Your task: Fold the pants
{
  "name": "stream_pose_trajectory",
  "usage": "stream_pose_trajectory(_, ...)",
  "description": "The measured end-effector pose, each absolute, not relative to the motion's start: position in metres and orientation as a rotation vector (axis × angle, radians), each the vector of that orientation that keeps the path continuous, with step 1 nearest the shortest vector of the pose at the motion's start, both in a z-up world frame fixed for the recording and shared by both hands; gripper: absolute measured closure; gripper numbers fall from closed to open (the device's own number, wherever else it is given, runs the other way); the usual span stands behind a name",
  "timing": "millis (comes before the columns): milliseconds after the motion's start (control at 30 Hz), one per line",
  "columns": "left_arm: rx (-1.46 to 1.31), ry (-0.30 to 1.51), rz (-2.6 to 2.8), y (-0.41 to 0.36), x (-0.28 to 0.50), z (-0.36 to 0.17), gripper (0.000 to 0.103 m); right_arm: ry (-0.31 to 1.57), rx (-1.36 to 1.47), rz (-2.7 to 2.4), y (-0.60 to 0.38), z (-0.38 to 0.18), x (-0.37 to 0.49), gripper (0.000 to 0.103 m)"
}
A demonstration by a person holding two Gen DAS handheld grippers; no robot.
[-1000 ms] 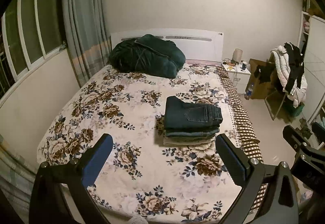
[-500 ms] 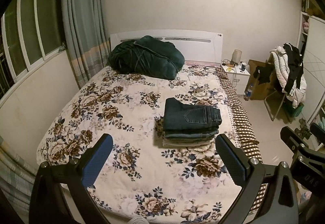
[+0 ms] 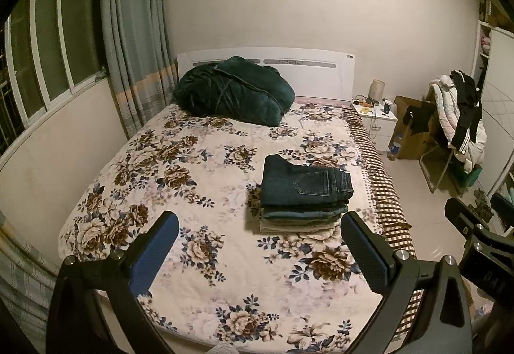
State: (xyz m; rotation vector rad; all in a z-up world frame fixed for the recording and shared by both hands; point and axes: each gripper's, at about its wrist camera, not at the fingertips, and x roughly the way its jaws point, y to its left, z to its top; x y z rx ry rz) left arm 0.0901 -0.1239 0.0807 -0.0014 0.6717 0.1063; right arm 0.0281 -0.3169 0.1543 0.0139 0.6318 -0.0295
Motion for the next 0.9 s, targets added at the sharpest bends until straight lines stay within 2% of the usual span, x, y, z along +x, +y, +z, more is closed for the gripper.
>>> stream_pose_trajectory(900,-0.004,0.669,0.110,-0.1229,0.0890,0.0808,0.000,0.622,0.011,-0.033,-0.3127,0.1538,0.0312,0.000)
